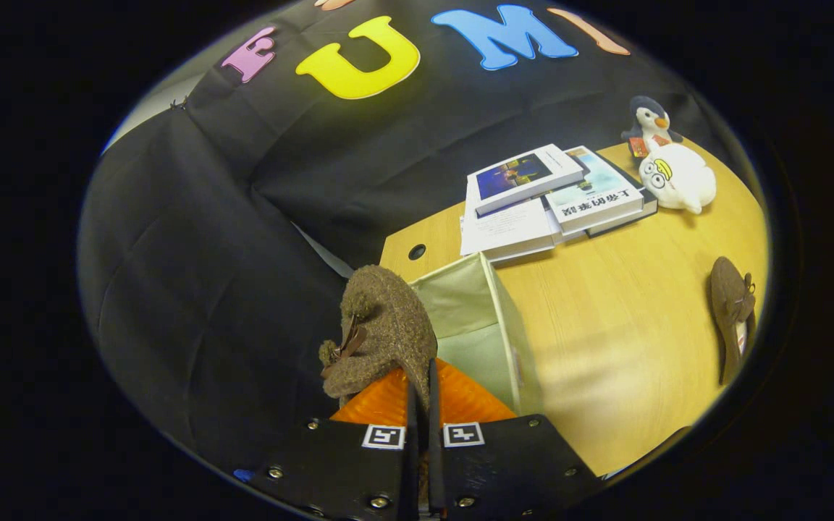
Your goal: Open the storage box then place both shoes into the box .Put the left shoe in first, then the right shoe, with the right side of both shoes facing outward in a uniform manner.
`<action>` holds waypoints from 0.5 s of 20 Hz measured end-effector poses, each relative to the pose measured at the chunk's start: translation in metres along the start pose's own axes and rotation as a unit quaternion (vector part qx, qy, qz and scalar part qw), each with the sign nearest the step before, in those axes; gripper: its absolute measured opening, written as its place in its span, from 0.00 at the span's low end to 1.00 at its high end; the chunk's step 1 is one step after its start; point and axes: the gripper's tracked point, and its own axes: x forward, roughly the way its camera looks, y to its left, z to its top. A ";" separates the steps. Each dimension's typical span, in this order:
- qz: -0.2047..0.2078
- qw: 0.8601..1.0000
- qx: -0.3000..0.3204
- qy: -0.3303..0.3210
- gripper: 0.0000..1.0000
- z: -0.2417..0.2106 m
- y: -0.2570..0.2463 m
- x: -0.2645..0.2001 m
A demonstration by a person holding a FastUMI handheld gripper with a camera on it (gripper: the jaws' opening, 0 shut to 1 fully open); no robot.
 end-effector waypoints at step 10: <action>-0.018 0.998 0.046 0.039 0.05 -0.047 0.011 0.050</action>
